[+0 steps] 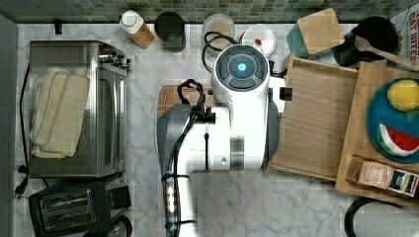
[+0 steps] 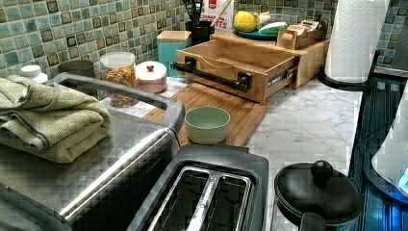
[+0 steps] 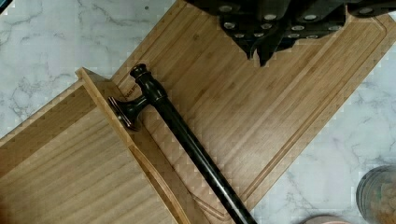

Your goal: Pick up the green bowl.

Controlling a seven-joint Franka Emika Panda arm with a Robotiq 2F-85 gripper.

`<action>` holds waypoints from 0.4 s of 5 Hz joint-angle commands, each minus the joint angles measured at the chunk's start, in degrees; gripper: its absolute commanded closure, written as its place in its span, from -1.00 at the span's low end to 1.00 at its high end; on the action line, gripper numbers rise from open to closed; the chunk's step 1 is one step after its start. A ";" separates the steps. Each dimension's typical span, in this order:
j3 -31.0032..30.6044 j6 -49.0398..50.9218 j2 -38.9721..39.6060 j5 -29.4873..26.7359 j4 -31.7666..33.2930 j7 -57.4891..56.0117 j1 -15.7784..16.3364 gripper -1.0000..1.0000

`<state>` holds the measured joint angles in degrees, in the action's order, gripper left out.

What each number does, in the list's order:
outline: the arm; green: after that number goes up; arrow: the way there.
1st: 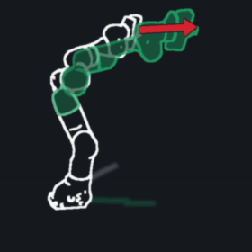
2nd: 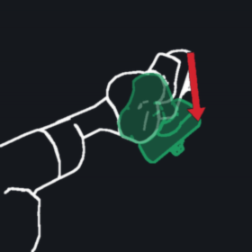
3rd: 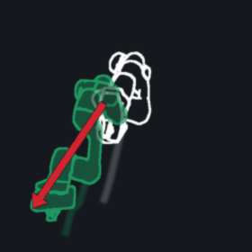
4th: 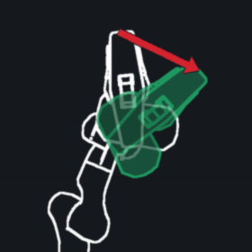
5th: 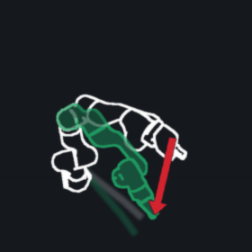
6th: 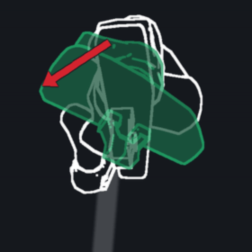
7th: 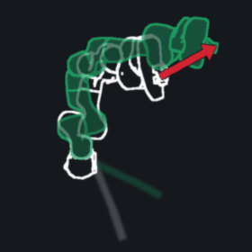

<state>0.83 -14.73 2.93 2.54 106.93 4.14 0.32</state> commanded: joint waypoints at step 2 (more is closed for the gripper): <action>-0.58 -8.33 -5.83 0.22 10.34 1.22 0.61 1.00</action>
<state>0.86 -21.36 2.06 2.68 110.95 4.15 0.41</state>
